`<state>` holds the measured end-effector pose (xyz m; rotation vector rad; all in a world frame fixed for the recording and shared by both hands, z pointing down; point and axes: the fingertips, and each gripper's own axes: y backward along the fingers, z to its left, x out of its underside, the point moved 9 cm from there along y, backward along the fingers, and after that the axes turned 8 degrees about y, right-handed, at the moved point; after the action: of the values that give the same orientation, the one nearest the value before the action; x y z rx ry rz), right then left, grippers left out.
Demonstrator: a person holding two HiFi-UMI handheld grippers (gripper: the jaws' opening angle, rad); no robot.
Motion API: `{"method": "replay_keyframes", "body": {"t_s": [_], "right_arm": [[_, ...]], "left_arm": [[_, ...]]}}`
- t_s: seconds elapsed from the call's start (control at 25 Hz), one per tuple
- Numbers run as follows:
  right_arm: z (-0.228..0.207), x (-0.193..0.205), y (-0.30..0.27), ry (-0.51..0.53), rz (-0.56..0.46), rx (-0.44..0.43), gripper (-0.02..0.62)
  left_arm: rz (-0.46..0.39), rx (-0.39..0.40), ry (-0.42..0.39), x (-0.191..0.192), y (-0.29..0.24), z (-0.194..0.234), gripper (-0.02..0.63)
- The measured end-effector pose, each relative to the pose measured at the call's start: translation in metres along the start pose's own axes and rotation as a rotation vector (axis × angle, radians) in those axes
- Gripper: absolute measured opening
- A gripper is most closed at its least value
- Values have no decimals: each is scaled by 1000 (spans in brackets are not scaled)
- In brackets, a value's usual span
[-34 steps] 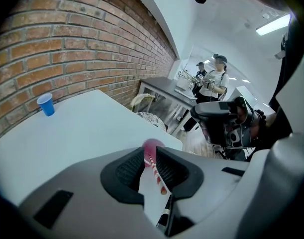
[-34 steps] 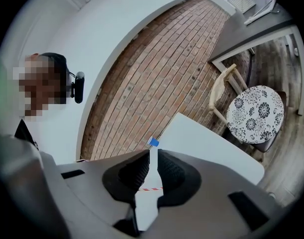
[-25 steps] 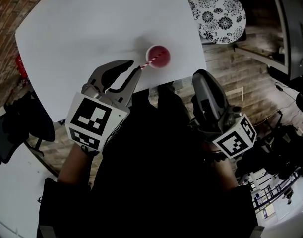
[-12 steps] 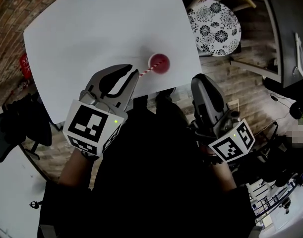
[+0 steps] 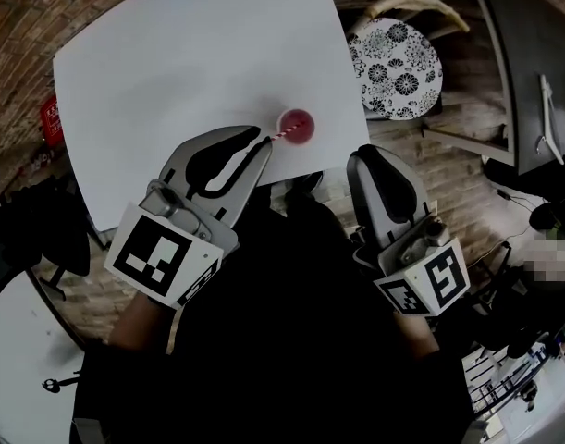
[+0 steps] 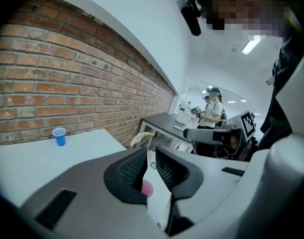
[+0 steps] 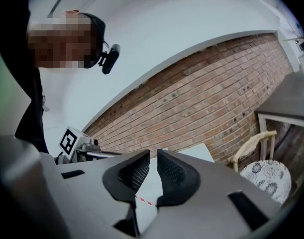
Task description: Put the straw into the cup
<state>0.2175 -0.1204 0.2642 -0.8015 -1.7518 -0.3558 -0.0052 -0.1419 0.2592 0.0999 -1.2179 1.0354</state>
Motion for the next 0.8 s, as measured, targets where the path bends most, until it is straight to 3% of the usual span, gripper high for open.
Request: {"method": "replay_keyframes", "body": {"t_s": [0.12,0.28,0.48,0.8], "right_arm": [[12,-9,-2,102,-16,-33,61],[22,-17,-6,139,-48,-60,54],[26,-18,-5,160,-68,-94,52],[26,-20,-8,229,-54,-78,52]], "left_arm": [[-79,34,2,-13,7,-10,60],[-163,48,18,-25,15,-17,58],[-159,24,-28,-23,16,-20,58],[-164,36,-7,-24,14,-16,58]]}}
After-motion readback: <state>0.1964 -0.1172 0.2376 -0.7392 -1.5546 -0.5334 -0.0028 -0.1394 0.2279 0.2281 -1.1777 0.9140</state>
